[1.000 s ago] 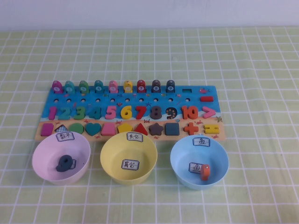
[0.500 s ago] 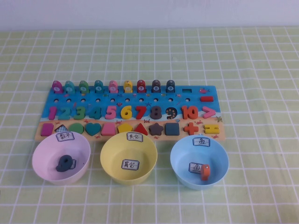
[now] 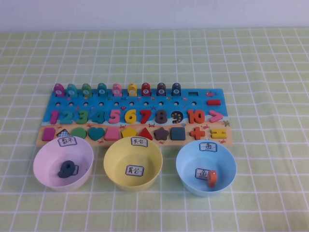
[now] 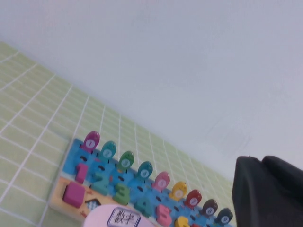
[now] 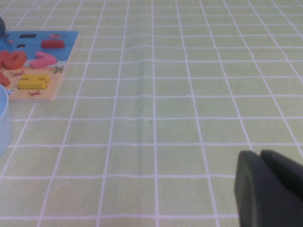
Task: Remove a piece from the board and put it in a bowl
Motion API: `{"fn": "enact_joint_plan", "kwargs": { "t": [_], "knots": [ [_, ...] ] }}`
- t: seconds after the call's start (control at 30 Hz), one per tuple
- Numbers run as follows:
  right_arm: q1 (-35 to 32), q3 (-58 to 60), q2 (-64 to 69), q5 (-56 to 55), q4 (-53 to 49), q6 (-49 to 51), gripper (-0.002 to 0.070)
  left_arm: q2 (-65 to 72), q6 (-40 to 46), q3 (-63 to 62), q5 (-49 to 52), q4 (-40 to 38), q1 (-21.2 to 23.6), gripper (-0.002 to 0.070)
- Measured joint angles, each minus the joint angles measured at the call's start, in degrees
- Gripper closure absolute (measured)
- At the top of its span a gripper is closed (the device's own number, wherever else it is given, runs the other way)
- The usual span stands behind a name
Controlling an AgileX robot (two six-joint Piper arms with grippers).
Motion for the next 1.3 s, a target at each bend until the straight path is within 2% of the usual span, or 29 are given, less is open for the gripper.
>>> {"fn": "enact_joint_plan", "kwargs": {
  "t": [0.2,0.3,0.4,0.73,1.03,1.3],
  "knots": [
    [0.00,0.00,0.00,0.00,0.00,0.00,0.0694,0.00,0.00,0.00,-3.24,0.00,0.00,0.0680],
    [0.00,0.00,0.00,0.00,0.00,0.00,0.0694,0.14,4.08,-2.73,1.91,0.77,0.00,0.0680],
    [0.00,0.00,0.00,0.00,0.00,0.00,0.0694,4.41,10.56,-10.93,11.01,4.72,0.00,0.0680],
    [0.00,0.00,0.00,0.00,0.00,0.00,0.0694,38.46,21.07,-43.20,42.20,21.47,0.00,0.0680],
    [0.00,0.00,0.00,0.00,0.00,0.00,0.0694,69.11,27.45,-68.20,55.30,21.04,-1.09,0.0680],
    [0.00,0.00,0.00,0.00,0.00,0.00,0.0694,93.68,28.25,-90.48,70.09,25.30,-3.90,0.0680]
  ]
}}
